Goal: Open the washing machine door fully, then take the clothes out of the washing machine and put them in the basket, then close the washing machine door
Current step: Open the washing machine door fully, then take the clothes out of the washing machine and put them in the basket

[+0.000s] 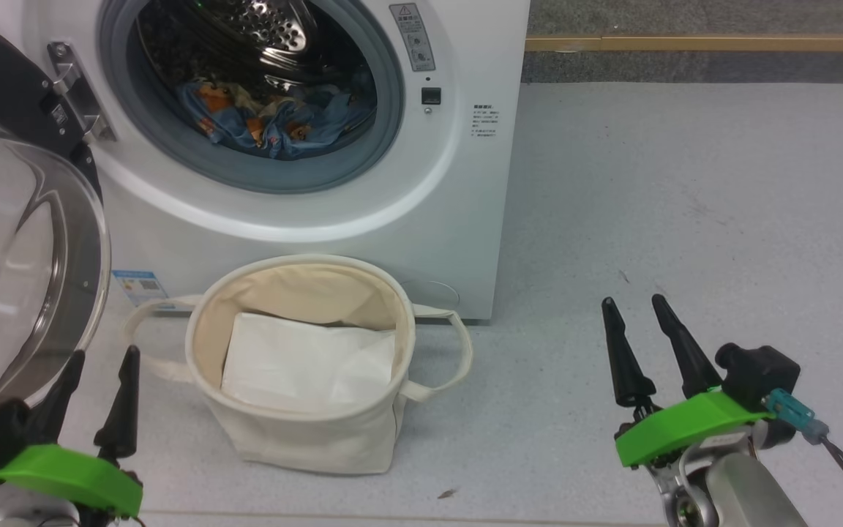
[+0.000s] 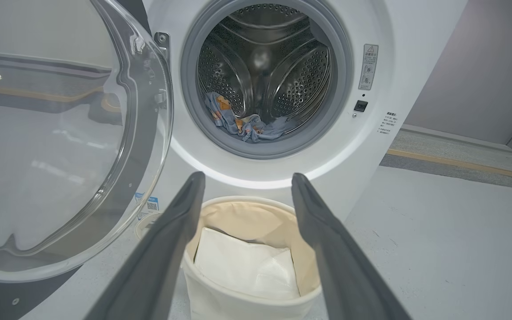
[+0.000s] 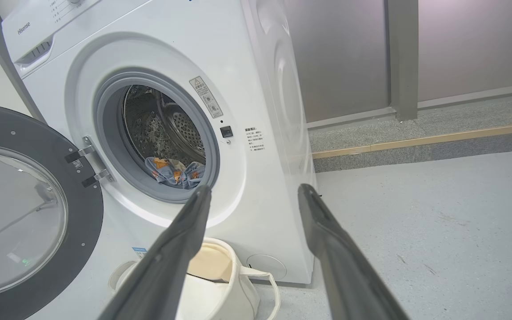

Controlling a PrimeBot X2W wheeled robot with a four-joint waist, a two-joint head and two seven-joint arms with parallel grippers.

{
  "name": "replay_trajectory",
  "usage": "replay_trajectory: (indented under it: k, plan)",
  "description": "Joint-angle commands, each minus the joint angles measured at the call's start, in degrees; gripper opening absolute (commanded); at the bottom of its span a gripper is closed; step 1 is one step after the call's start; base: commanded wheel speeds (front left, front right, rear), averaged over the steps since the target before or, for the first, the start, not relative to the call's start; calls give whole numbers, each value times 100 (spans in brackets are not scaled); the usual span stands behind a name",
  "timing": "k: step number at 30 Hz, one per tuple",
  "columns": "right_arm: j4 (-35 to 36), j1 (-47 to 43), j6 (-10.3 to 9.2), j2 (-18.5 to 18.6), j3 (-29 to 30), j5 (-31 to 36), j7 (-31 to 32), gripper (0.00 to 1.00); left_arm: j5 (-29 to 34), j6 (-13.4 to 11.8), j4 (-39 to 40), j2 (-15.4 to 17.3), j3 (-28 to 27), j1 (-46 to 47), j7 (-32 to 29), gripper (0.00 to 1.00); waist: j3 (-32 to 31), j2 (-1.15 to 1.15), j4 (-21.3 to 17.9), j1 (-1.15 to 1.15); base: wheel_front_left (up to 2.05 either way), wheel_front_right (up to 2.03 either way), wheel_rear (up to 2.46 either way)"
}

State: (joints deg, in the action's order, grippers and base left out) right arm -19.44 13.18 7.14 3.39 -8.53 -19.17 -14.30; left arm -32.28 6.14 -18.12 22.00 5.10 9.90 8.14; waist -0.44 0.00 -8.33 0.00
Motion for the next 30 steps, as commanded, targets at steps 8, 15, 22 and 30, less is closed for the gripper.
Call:
replay_trajectory:
  k: [8, 15, 22, 30]
  plan:
    - [213, 157, 35, -51, -102, -7, -70, 100, -10, 38, 81, 330, -154, 423, 63, 100, 38, 0, 3, 0, 0, 0, 0]
    - [205, 162, 35, -51, -119, 9, -70, 100, -130, 66, 110, 343, -63, 413, 9, 100, 32, 0, 6, 0, 0, 0, 0]
    - [169, 165, 35, -51, -140, 21, -70, 100, -119, 81, 137, 384, 57, 432, 12, 100, 35, 0, 18, 0, 0, 0, 0]
    - [153, 169, 35, -51, -149, 22, -70, 100, -177, 92, 207, 413, 124, 434, 36, 100, 24, 0, 23, 0, 0, 0, 0]
